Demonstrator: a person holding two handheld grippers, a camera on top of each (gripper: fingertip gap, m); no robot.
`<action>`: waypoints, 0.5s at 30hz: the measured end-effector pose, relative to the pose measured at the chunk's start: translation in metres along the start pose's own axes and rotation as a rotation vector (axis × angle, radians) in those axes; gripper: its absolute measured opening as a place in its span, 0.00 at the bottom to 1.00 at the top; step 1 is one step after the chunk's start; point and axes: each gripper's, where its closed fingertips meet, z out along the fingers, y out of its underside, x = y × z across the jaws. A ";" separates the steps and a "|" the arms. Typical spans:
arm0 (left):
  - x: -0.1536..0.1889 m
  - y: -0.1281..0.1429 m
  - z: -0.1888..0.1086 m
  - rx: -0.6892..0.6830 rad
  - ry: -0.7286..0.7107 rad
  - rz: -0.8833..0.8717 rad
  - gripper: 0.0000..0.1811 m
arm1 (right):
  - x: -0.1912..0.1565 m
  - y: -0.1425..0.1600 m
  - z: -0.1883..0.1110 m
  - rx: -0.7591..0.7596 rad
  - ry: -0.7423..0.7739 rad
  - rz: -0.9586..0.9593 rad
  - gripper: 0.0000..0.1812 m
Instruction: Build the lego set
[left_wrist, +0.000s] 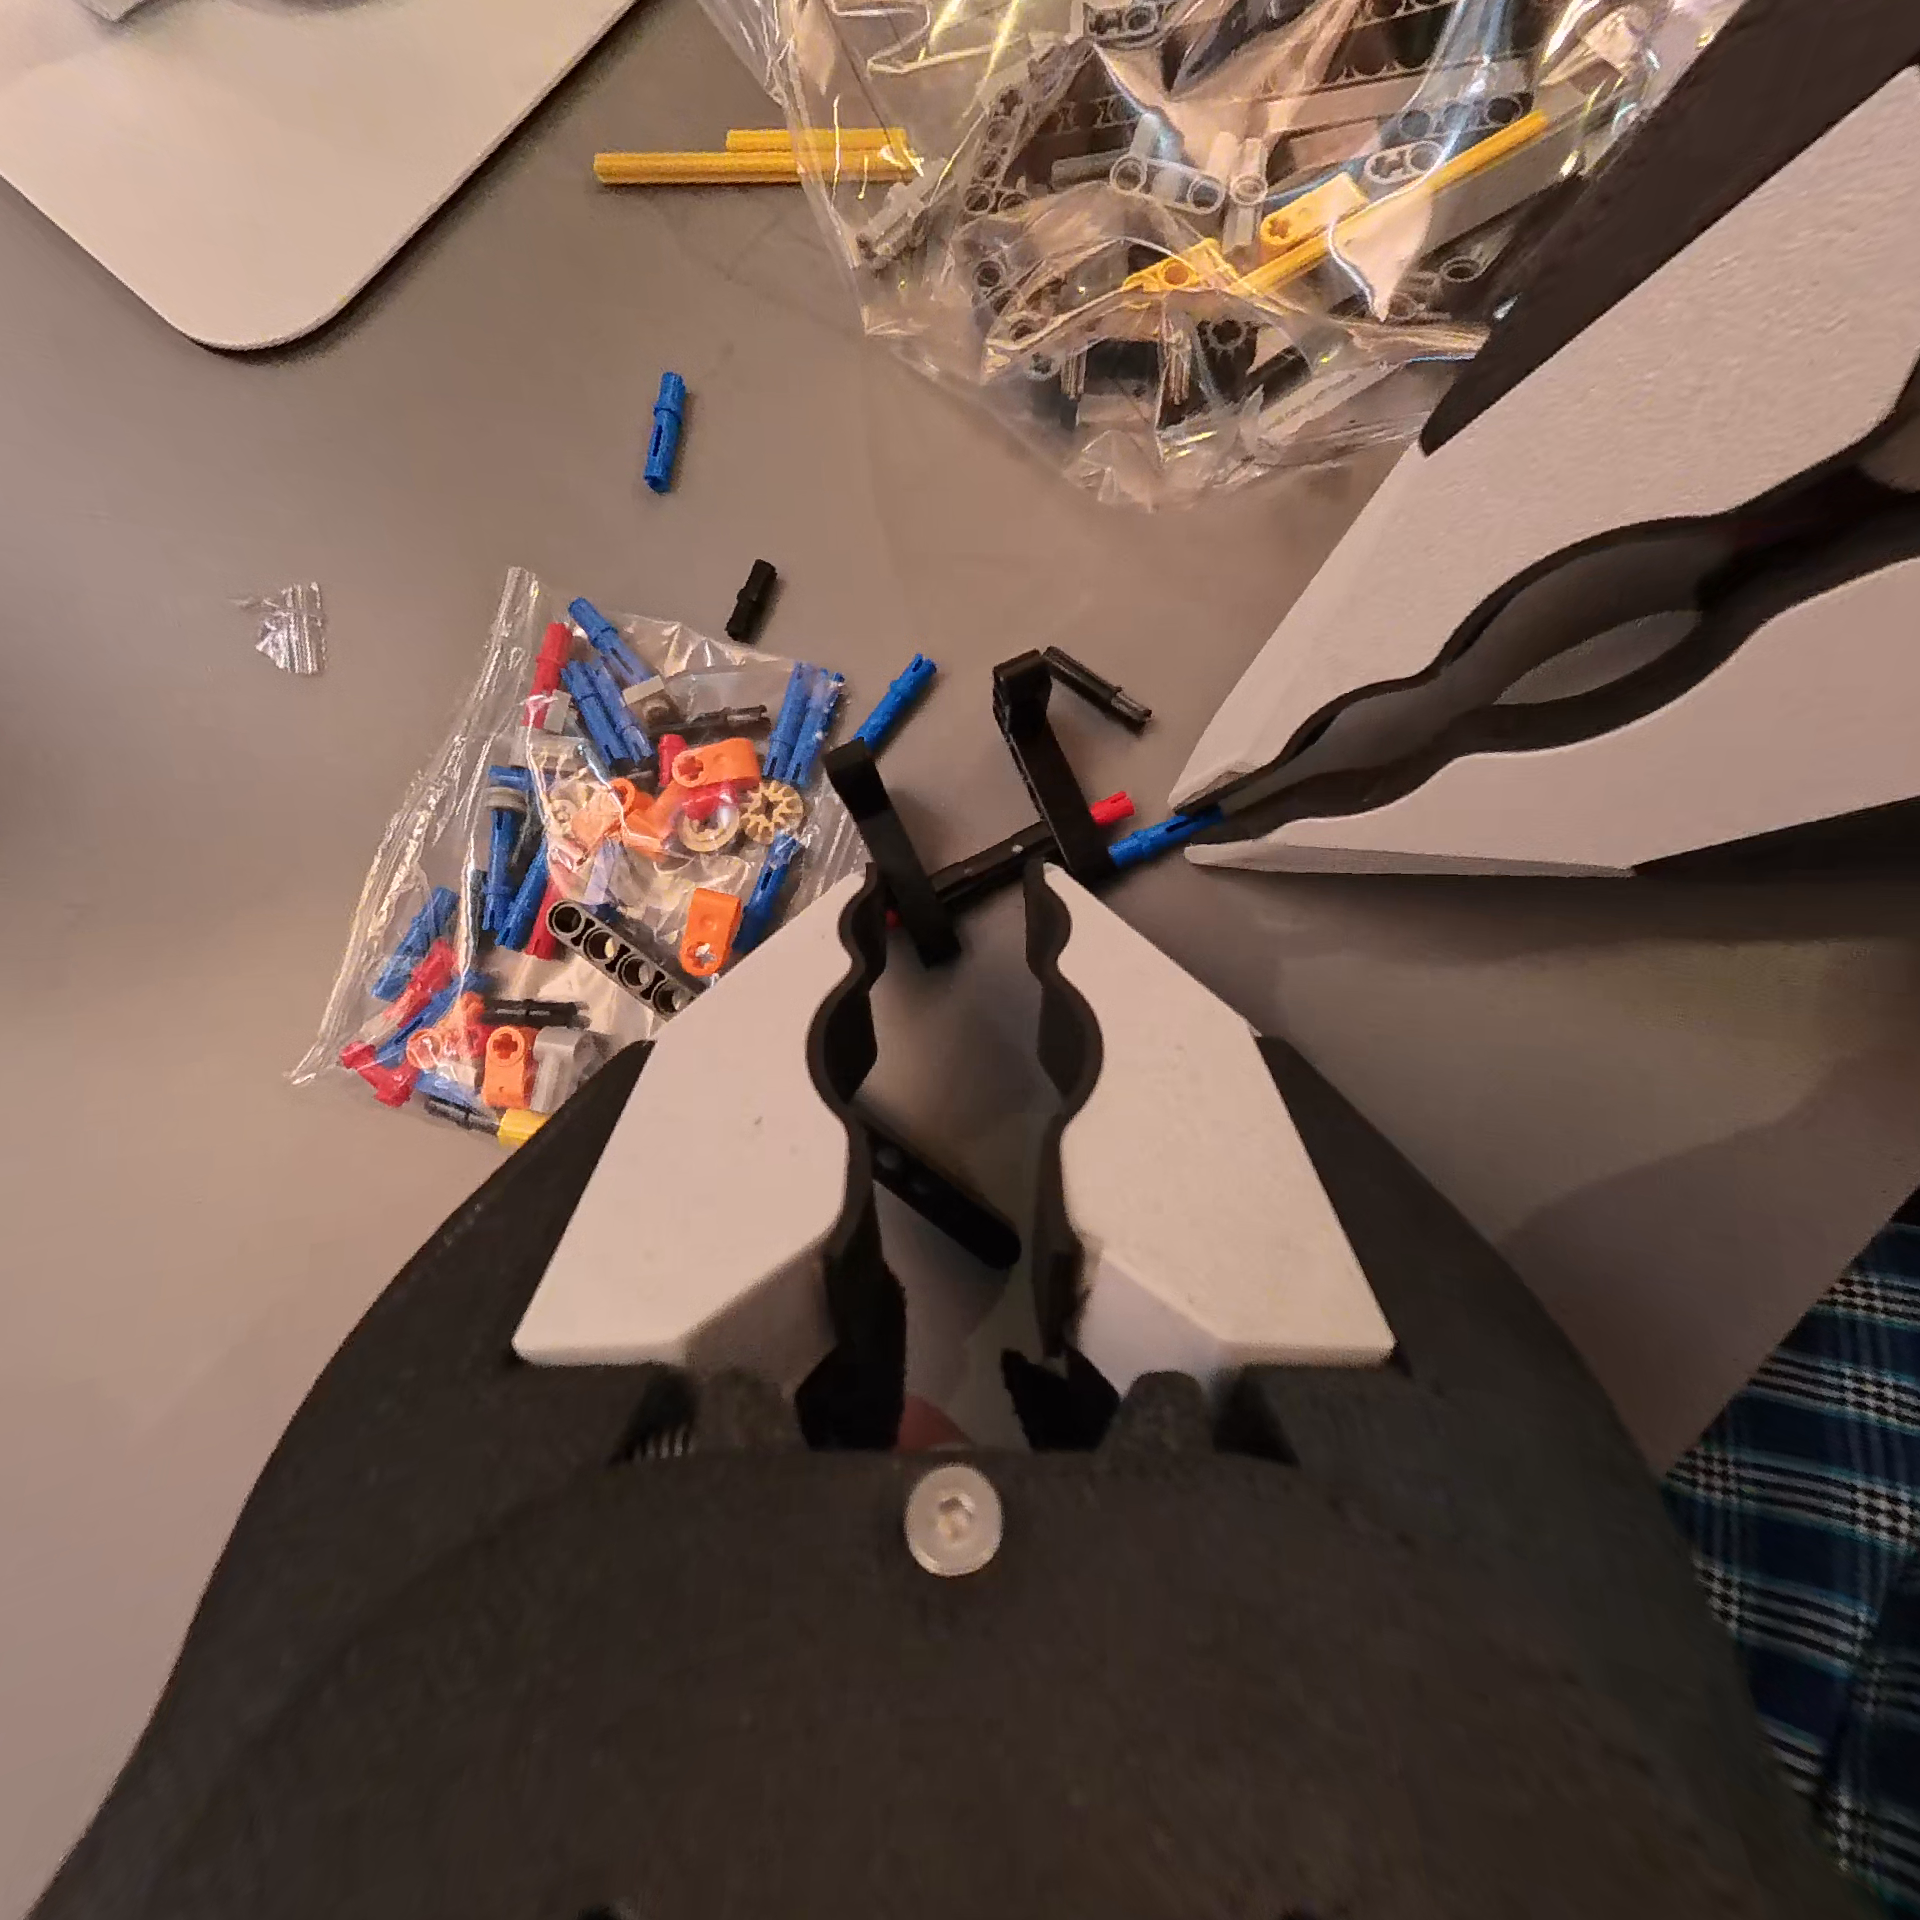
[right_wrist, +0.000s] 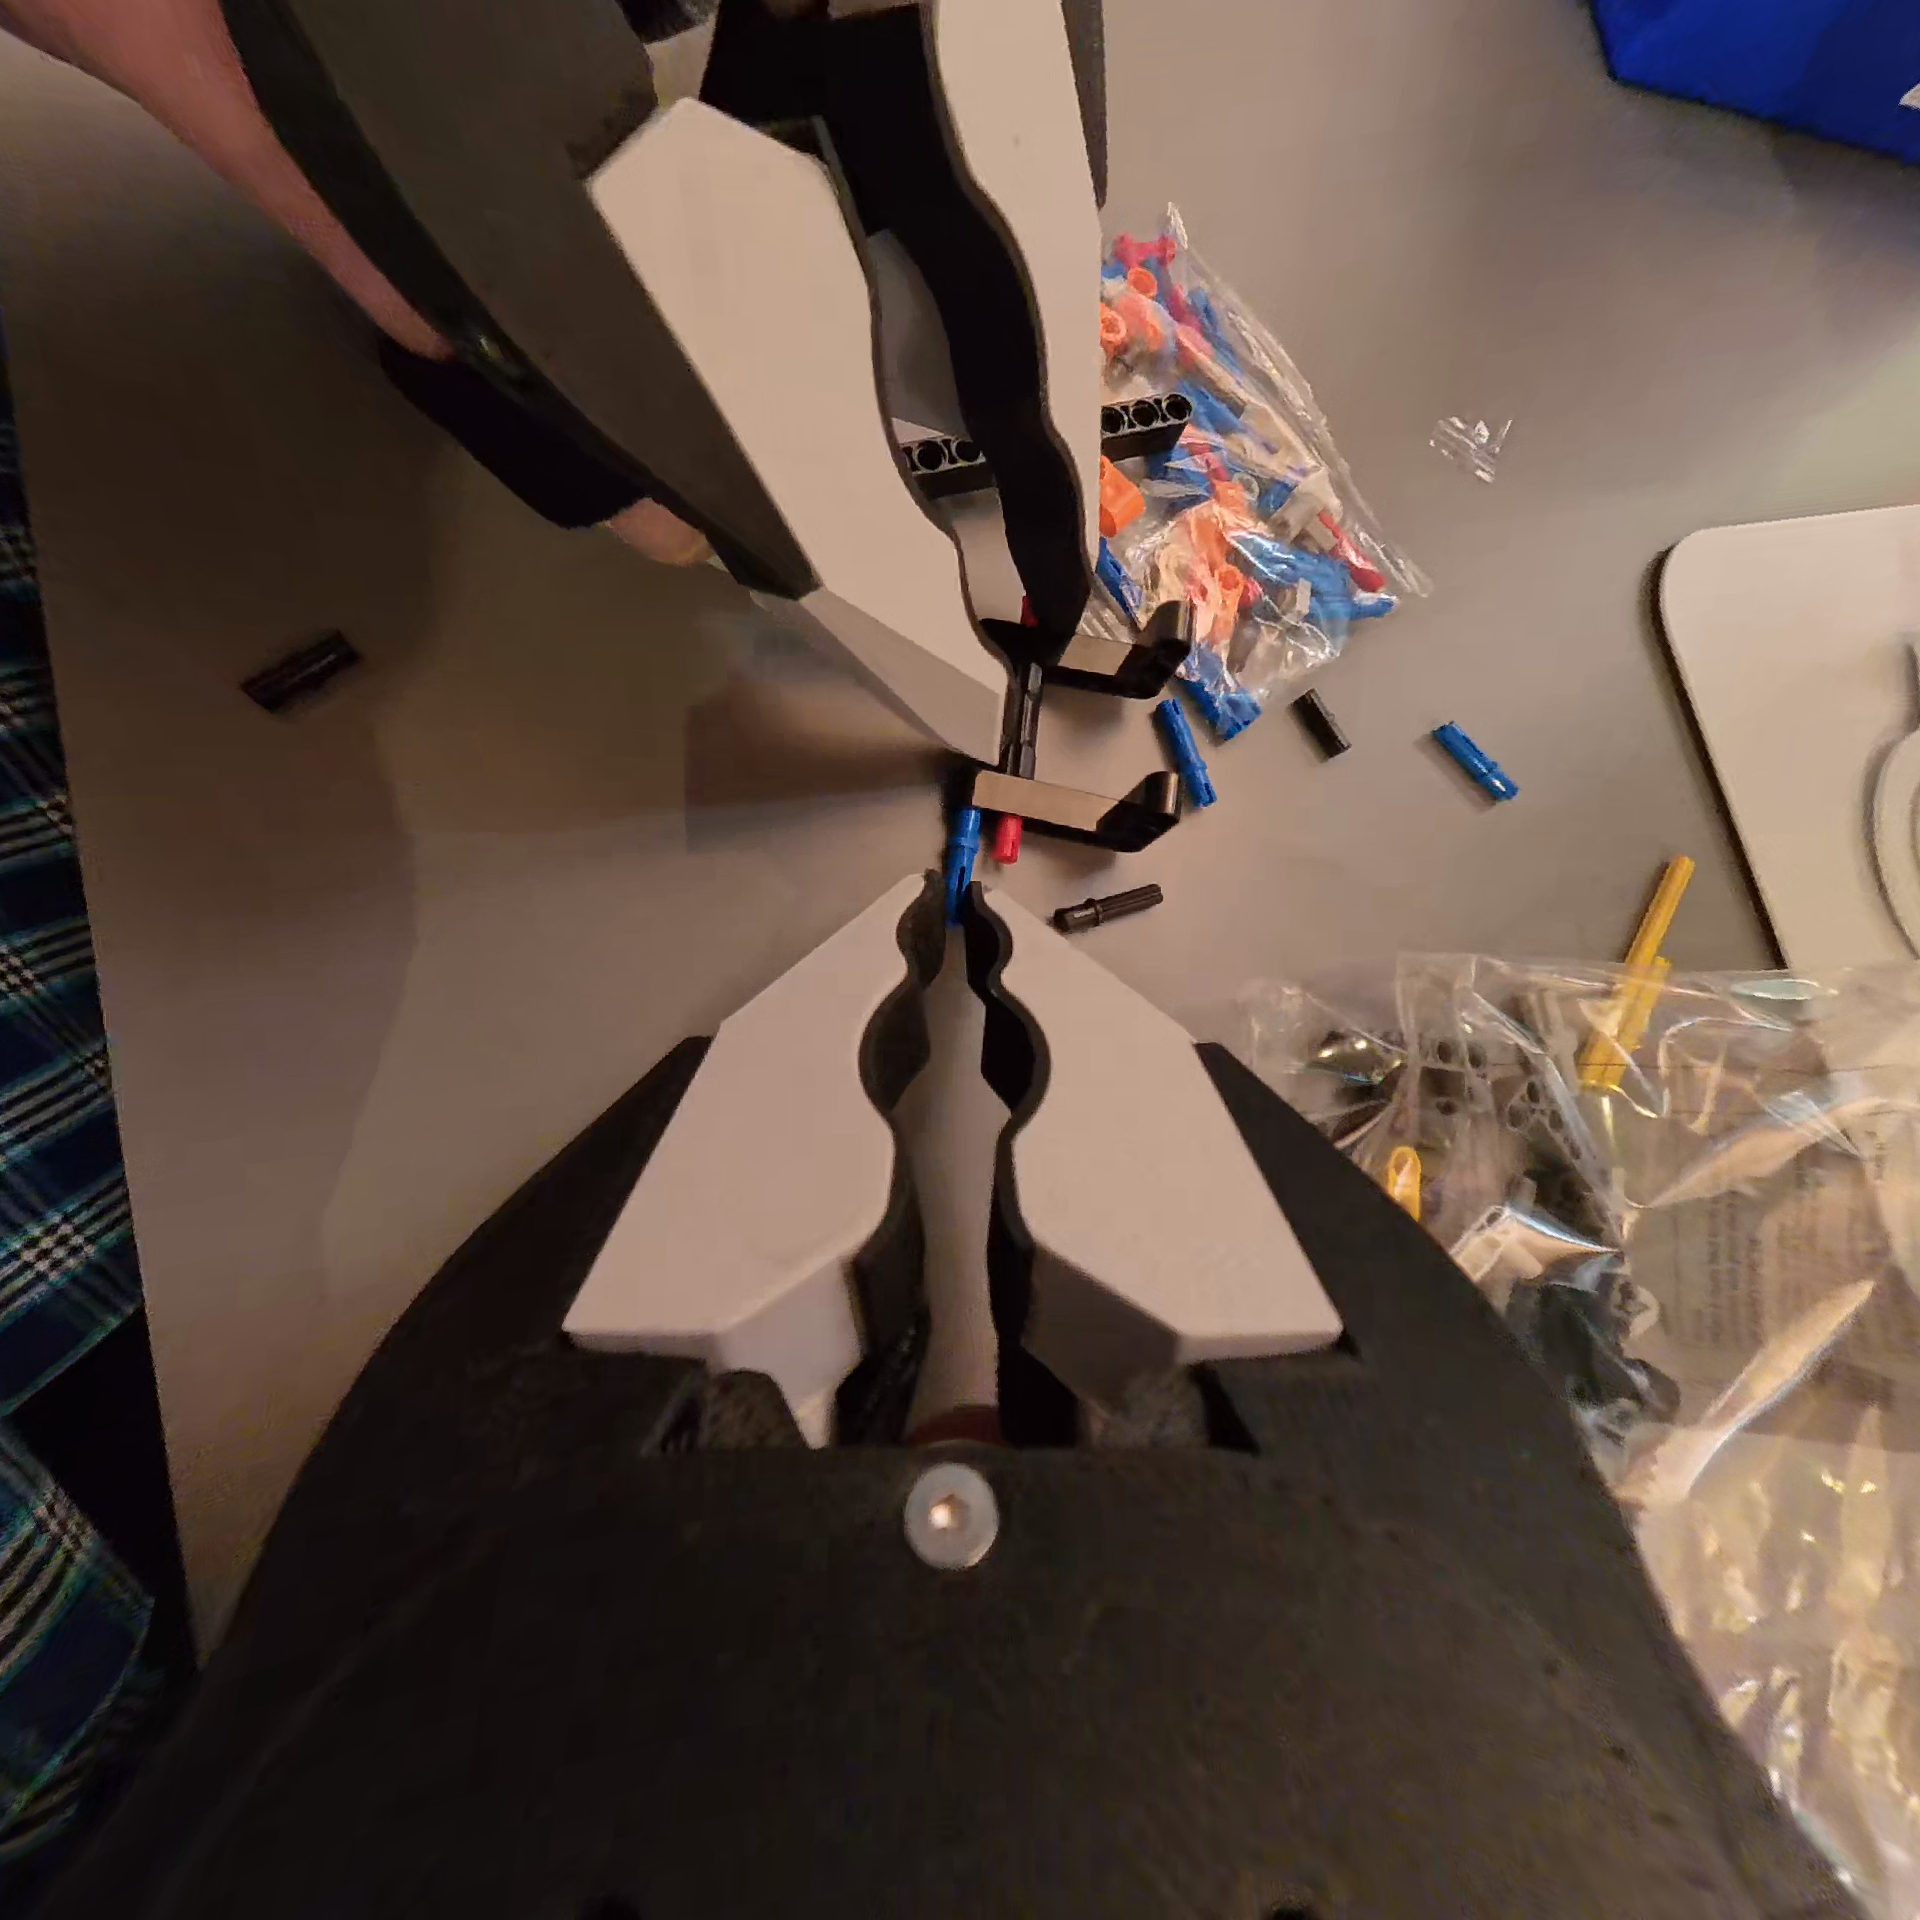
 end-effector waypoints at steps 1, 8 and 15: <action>0.000 0.000 0.000 0.000 -0.002 0.006 0.13 | 0.000 0.000 0.000 0.003 -0.007 0.019 0.00; 0.003 -0.002 0.001 -0.003 -0.019 0.070 0.13 | -0.001 -0.003 0.001 0.014 -0.031 0.150 0.00; 0.001 -0.003 0.002 -0.017 0.001 0.054 0.13 | 0.001 -0.002 0.002 0.025 -0.067 0.154 0.00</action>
